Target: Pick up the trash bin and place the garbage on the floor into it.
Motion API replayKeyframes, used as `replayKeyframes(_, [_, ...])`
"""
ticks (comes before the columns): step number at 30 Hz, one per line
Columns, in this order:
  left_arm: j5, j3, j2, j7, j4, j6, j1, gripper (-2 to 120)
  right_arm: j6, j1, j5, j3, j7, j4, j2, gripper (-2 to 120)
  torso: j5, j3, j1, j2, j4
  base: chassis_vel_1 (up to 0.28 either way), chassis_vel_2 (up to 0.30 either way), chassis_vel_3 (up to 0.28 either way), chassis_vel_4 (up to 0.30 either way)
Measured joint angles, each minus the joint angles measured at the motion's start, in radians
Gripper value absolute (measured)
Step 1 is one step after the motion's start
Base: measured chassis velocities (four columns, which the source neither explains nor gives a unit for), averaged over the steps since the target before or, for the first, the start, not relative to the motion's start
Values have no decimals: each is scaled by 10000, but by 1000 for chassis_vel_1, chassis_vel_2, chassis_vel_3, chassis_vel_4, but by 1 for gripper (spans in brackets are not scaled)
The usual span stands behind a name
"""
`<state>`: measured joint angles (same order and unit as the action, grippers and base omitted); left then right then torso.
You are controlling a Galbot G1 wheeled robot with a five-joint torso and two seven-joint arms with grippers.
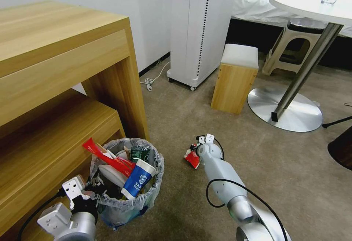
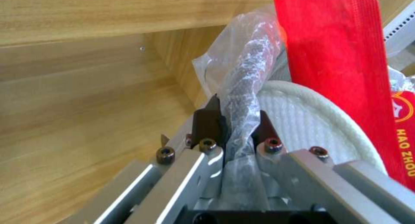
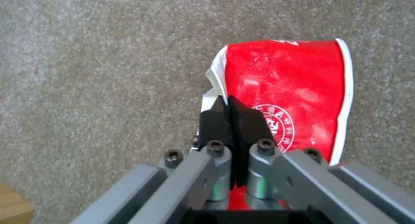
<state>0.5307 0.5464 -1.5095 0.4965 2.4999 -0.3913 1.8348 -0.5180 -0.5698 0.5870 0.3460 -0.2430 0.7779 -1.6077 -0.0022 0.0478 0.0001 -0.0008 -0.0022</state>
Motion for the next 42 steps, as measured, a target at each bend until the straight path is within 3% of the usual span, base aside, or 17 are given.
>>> replayKeyframes(10, [-7, -16, 1, 1, 0, -1, 9, 3, -85, -619, 544, -517, -194, 1202, 25, 0, 3, 0, 0, 0, 1, 0, 0, 0, 0])
replayKeyframes(15, [1, 45, 42, 13, 0, -9, 46, 3, -159, -1362, 1223, -1180, -527, 2652, 670, 0, 4, 0, 0, 0, 2, 0, 0, 0, 0])
replayKeyframes(18, [12, 61, 53, 22, 0, -12, 39, 3, -309, -2189, 2096, -1737, -967, 4689, 1469, 0, 3, -1, -1, 0, 0, 0, 0, 0, 0])
replayKeyframes(19, [12, 61, 53, 22, 0, -12, 39, 3, -309, -2189, 2096, -1737, -967, 4689, 1469, 0, 3, -1, -1, 0, 0, 0, 0, 0, 0])
replayKeyframes(21, [6, 48, 42, 28, 0, -12, 24, 3, -346, -2765, 2630, -2074, -1186, 6084, 2020, 0, 3, -1, 0, 0, 0, 0, 0, 0, 0])
replayKeyframes(23, [-4, 32, 36, 28, 0, -12, 12, 3, -352, -2963, 2769, -2201, -1245, 6570, 2212, 0, 3, 0, 0, 0, -1, 0, 0, 0, 0])
replayKeyframes(29, [-68, -48, -10, 30, 0, -7, -57, 3, -355, -3738, 3437, -2703, -1393, 9674, 3299, 0, 5, 0, 0, 1, 0, 0, 0, 0, 0])
replayKeyframes(37, [-164, -104, -91, 28, -14, 1, -108, 3, -296, -3805, 3916, -3097, -317, 12206, 4722, 0, 3, 0, -1, 2, -1, 0, 0, 0, 0])
replayKeyframes(42, [-201, -107, -139, 21, -46, 26, -110, 3, 284, -3573, 3913, -3416, 1410, 13466, 5119, 0, 2, 0, 0, 1, 0, 0, 0, 0, 0])
